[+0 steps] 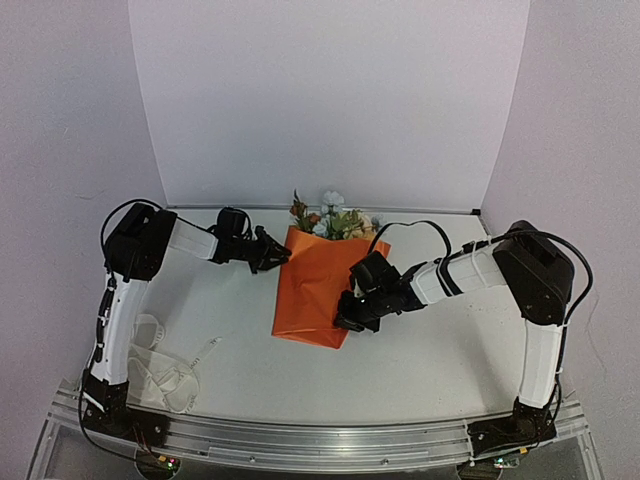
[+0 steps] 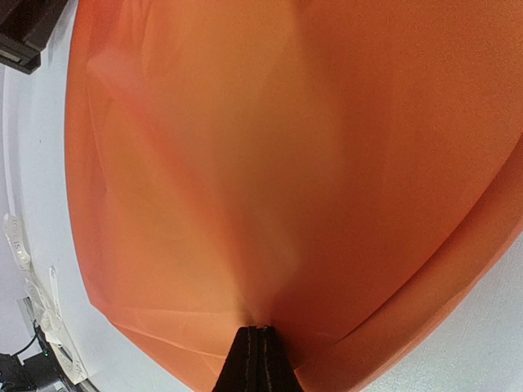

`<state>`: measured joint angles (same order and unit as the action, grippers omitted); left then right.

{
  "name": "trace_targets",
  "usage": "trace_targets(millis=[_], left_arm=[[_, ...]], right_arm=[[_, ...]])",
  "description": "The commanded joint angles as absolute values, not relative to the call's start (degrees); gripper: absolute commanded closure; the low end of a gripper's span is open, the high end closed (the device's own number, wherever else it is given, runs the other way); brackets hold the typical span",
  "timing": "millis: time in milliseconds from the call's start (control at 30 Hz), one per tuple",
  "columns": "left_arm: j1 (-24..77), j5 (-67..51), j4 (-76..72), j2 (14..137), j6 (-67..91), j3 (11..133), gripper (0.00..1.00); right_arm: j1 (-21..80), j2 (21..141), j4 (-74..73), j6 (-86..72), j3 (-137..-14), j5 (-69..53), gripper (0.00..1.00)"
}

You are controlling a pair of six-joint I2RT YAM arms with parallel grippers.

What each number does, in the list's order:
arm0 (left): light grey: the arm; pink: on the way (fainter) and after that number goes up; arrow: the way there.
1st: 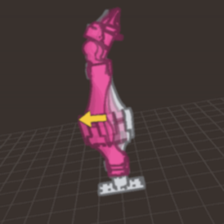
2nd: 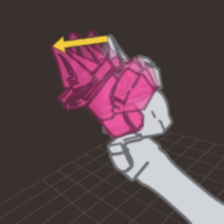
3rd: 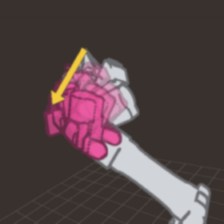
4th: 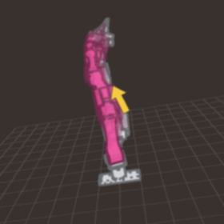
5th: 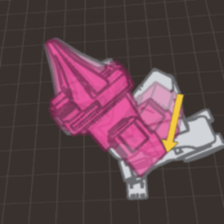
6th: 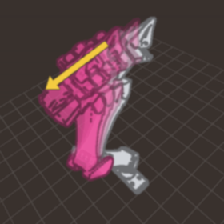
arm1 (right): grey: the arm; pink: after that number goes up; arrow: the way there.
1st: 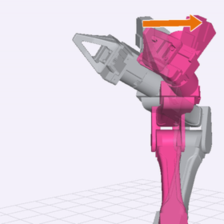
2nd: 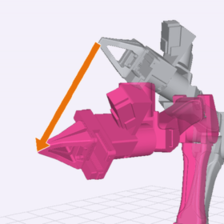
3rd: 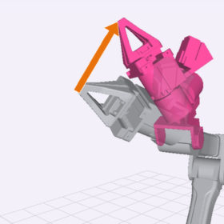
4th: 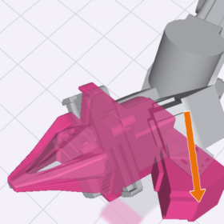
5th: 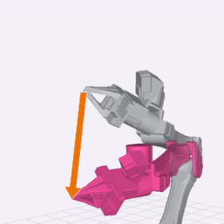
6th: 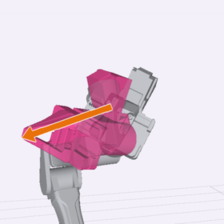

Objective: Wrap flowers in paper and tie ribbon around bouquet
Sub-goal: Adjust the folded bouquet at the center of the board.

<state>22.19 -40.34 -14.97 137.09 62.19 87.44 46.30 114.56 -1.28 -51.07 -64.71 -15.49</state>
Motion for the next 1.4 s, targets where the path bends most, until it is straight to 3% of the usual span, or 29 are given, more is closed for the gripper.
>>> trace_targets(millis=[0,767,933,1367], left_arm=[[21.9,-39.1,-12.1,140.6,62.3,93.7,0.75],[20.6,-37.6,-11.3,151.6,67.4,117.7,0.75],[19.9,-35.6,-8.6,143.8,61.3,111.6,0.74],[24.6,-40.2,-15.7,118.8,56.0,75.9,0.74]], right_arm=[[45.9,116.4,-10.6,-50.1,-61.9,-11.9,1.00],[45.9,117.5,-10.6,-49.4,-62.2,-12.6,1.00],[45.8,116.7,-11.5,-48.5,-61.2,-12.0,1.00],[44.0,109.5,-13.2,-44.2,-52.3,-12.2,1.00]])
